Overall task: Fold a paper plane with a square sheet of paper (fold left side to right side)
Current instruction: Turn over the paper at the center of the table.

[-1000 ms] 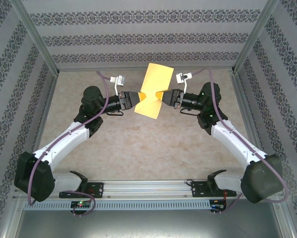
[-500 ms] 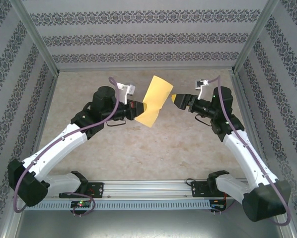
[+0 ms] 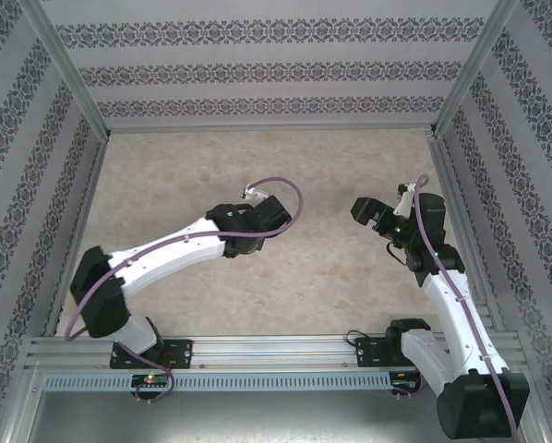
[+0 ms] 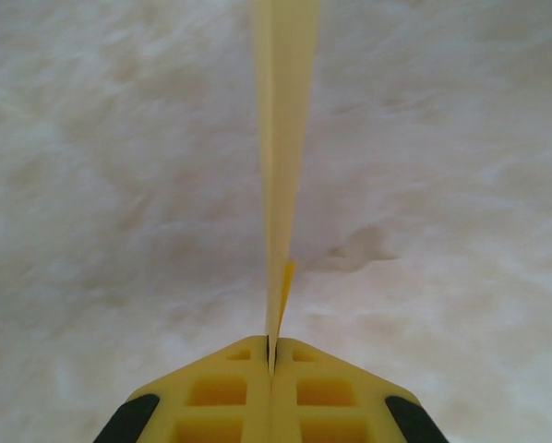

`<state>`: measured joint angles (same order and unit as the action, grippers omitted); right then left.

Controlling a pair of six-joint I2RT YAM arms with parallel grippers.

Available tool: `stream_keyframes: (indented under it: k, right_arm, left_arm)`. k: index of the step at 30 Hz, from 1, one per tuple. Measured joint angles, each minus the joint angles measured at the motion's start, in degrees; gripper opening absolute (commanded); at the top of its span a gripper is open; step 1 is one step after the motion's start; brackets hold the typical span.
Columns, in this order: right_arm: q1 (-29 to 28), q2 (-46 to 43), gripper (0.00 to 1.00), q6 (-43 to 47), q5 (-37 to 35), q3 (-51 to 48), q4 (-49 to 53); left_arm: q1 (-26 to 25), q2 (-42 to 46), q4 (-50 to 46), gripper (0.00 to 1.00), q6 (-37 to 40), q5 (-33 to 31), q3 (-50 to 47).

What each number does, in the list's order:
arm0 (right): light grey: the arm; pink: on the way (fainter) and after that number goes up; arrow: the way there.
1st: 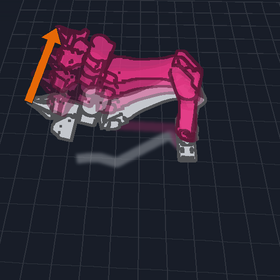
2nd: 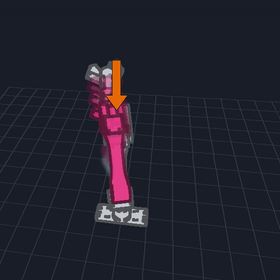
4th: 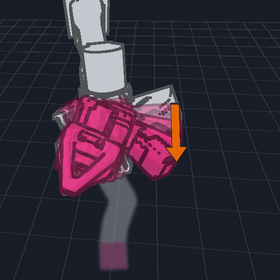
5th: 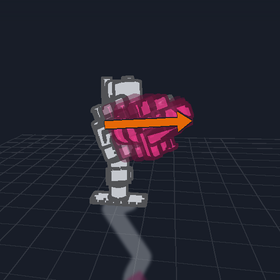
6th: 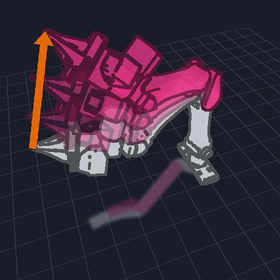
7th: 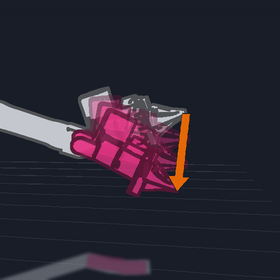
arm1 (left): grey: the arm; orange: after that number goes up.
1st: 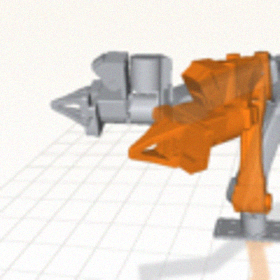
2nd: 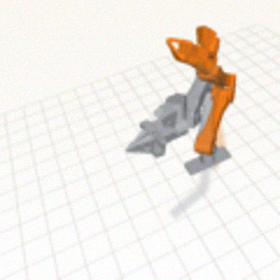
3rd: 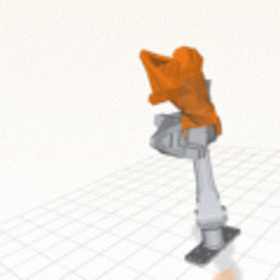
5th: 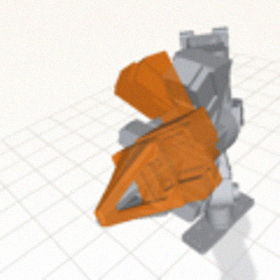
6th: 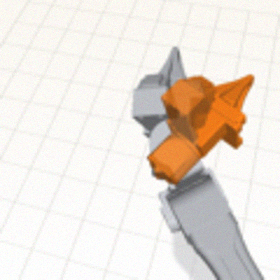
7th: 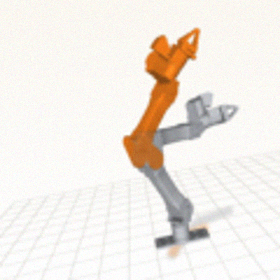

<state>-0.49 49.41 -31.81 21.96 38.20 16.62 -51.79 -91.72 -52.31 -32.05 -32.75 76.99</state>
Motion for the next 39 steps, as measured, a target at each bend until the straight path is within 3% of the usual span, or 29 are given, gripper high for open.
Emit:
stream_keyframes:
  k: [4,9,13,18,24,34,39]
  right_arm:
    - [0.00,-0.85,0.98,0.57,-3.19,0.07,3.32]
    - [0.02,-2.45,0.98,1.40,-7.87,0.48,7.17]
    - [0.26,-3.61,0.98,1.88,-10.14,0.55,9.16]
    - [1.53,-4.11,0.98,1.81,-10.60,0.55,10.12]
    - [3.02,-4.50,0.98,1.57,-9.73,0.52,10.14]
    - [3.02,-2.78,0.98,-0.11,-6.08,-1.01,6.71]
    - [2.97,1.07,0.92,-1.03,-2.62,-1.11,4.33]
  left_arm:
    - [-0.02,-7.39,-6.56,0.00,-6.36,-4.94,2.36]
    - [-0.26,-17.07,-10.38,0.00,-11.96,-5.62,5.84]
    - [-0.55,-21.29,-10.25,0.01,-13.44,-2.45,7.06]
    - [-0.66,-24.87,-8.22,0.14,-13.27,3.23,9.55]
    - [-0.66,-28.76,-3.52,0.17,-11.58,10.67,11.78]
    - [-0.61,-28.79,3.06,0.41,-7.37,19.87,11.74]
    - [0.09,-22.36,8.44,0.57,-5.18,24.96,8.63]
